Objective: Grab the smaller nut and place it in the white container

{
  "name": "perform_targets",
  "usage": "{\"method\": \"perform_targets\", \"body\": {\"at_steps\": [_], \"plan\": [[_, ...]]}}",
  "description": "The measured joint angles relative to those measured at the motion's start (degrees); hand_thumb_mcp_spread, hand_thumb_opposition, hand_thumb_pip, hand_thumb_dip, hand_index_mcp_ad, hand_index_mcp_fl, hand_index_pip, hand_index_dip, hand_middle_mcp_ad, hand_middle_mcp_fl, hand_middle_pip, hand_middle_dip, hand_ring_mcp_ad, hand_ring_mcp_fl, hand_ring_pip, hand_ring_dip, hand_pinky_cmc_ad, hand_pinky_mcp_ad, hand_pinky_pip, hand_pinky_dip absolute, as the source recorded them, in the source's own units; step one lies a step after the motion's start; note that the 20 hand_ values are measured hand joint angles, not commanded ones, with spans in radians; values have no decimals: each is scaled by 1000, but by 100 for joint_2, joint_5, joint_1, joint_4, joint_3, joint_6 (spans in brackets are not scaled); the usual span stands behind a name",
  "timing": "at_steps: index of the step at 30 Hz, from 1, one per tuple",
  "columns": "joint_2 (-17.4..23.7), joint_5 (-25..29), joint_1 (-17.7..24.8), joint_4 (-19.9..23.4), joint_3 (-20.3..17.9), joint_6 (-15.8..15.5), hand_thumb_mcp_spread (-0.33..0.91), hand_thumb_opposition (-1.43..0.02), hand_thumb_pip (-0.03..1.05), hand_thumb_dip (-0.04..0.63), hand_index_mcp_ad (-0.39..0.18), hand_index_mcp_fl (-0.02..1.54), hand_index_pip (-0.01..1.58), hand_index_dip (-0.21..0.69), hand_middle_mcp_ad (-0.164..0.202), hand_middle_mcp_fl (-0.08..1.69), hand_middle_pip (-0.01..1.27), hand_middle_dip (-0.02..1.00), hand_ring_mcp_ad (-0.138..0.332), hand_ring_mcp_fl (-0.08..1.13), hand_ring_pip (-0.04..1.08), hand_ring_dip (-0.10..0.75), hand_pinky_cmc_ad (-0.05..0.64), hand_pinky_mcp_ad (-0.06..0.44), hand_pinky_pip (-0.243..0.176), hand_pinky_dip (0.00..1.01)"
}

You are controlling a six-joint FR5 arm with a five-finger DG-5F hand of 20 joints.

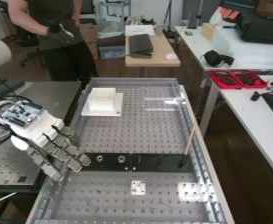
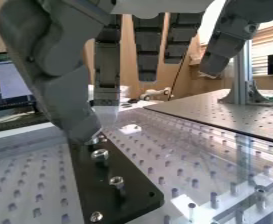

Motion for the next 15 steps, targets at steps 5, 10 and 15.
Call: {"method": "perform_targets", "body": {"at_steps": [5,10,15], "plan": [[-178,166,85,69,2,116,421,-864,703,271,-126,176,1461,112,86,188,141,215,80,5,113,52,374,239,-12,180],[-292,349,170,101,-5,221,421,-864,703,271,-126,169,1470,112,86,185,141,215,80,5,117,52,374,239,-12,180],[-402,542,242,197,-35,364,421,-864,703,271,-126,171,1470,112,86,185,141,215,80,5,117,52,374,239,-12,180]]}}
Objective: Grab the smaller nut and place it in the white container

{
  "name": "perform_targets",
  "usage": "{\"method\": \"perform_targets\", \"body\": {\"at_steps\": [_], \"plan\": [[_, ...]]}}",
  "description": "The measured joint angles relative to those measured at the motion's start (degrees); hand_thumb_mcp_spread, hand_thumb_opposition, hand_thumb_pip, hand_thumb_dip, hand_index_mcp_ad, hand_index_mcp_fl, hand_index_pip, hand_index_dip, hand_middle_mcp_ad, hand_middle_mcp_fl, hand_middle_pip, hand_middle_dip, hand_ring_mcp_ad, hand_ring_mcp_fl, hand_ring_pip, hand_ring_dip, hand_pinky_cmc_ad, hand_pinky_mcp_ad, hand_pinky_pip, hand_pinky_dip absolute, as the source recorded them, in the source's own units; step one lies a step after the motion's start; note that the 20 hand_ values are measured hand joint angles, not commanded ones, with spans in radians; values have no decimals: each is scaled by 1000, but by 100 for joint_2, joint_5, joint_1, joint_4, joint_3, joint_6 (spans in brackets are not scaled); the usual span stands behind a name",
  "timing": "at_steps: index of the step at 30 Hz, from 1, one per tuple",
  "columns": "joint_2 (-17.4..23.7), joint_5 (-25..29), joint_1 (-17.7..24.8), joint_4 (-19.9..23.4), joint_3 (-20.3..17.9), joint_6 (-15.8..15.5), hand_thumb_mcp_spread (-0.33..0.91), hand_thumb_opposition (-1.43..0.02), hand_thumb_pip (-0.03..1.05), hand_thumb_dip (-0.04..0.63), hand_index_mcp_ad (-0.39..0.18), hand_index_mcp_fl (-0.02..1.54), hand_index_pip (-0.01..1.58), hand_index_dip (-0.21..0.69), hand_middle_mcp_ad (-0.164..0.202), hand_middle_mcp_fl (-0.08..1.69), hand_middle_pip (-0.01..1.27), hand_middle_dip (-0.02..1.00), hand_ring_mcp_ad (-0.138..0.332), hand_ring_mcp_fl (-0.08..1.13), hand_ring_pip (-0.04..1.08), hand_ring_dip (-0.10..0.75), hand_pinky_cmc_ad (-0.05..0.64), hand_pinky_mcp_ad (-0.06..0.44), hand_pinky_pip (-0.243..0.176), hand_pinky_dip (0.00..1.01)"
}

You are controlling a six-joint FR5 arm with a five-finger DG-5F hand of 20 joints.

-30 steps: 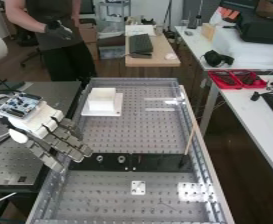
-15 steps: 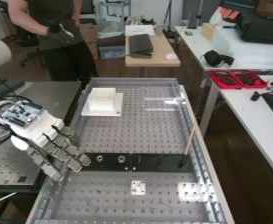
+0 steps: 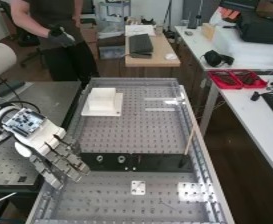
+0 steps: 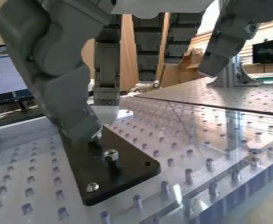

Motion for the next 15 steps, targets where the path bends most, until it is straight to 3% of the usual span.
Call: {"method": "perform_targets", "body": {"at_steps": [15], "plan": [[-257,611,277,228,-49,118,414,-859,696,274,-126,87,1466,112,86,185,141,216,80,5,117,52,374,239,-10,206]]}}
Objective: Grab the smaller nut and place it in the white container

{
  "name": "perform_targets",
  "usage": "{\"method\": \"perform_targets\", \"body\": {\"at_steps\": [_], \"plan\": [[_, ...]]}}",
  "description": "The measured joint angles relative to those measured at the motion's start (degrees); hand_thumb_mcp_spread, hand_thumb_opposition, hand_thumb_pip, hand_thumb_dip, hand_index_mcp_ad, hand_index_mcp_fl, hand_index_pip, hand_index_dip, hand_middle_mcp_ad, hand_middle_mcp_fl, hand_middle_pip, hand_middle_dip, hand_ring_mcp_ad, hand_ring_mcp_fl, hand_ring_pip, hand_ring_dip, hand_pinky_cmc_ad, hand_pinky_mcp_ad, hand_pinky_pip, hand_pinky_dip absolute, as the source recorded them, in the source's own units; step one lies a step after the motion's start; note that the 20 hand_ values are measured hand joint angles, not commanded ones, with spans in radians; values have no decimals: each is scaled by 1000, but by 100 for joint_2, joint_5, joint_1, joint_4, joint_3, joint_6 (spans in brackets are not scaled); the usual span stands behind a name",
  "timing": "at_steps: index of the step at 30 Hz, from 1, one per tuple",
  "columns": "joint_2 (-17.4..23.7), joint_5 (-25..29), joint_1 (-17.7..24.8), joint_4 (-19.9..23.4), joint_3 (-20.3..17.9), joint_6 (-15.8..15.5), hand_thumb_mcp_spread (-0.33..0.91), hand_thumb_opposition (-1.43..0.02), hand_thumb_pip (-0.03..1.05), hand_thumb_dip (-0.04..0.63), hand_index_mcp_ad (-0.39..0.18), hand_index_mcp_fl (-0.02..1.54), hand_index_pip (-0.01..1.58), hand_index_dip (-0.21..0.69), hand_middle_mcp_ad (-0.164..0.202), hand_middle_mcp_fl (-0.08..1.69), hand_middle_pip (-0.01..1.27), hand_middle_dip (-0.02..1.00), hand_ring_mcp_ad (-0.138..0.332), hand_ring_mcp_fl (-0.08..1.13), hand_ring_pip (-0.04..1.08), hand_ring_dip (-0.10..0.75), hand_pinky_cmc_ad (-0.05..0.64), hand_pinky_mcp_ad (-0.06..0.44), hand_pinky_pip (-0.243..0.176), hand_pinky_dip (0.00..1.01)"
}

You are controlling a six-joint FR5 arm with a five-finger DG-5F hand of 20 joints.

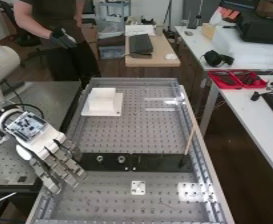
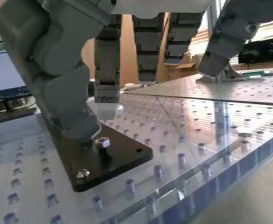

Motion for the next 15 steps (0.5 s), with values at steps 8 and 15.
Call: {"method": "perform_targets", "body": {"at_steps": [8,15], "plan": [[-93,124,53,264,-46,-85,415,-857,696,274,-124,70,1466,110,86,185,141,218,80,5,117,52,374,239,-12,232],[-148,113,78,523,-89,-374,412,-857,684,274,-124,106,1511,126,86,192,143,220,80,5,117,52,374,239,-10,246]]}}
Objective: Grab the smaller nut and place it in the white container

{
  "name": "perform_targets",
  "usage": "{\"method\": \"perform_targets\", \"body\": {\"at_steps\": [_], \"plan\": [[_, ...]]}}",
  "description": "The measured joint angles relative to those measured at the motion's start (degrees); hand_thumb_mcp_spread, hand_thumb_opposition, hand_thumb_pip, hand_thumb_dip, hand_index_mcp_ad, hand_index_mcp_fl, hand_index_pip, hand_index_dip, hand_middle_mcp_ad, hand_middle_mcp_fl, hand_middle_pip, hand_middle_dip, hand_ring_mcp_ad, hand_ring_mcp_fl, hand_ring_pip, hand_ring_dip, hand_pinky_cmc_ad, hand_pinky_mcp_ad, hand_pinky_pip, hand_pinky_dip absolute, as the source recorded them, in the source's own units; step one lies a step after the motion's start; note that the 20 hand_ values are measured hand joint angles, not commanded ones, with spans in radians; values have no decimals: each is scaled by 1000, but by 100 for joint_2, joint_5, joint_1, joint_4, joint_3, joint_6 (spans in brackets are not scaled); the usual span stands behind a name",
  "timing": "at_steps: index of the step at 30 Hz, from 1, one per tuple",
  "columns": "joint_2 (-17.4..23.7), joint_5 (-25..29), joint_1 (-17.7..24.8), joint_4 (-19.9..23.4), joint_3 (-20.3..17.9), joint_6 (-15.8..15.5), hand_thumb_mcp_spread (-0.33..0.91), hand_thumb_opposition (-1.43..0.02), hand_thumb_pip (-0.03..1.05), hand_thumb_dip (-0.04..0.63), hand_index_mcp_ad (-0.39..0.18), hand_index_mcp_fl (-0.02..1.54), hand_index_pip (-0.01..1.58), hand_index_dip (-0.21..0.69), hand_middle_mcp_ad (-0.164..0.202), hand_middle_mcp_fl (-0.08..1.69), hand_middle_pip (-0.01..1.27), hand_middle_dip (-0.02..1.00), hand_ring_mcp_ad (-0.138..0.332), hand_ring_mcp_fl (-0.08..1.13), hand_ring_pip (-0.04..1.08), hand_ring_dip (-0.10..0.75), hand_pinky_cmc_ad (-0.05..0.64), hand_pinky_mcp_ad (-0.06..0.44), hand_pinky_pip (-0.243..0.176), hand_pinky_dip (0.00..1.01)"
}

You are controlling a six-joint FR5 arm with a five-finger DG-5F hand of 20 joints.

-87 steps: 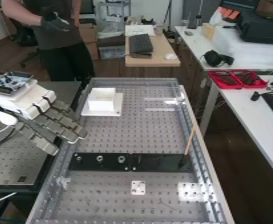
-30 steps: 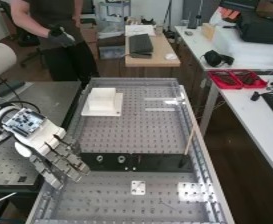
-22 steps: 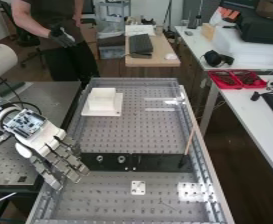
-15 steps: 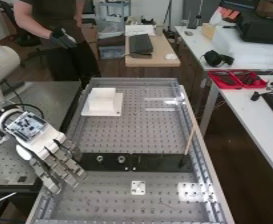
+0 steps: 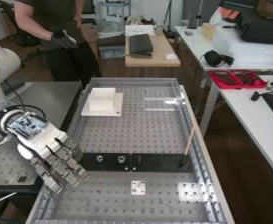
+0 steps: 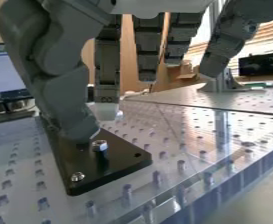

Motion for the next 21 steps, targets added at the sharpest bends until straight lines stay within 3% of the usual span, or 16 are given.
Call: {"method": "perform_targets", "body": {"at_steps": [4,21], "plan": [[-46,-6,45,134,-6,-204,412,-857,684,274,-124,133,1513,126,86,197,143,222,80,5,120,58,374,239,-12,246],[-207,-136,-47,253,69,-480,412,-857,684,274,-124,134,1534,126,86,206,140,225,80,5,120,65,377,239,-9,241]]}}
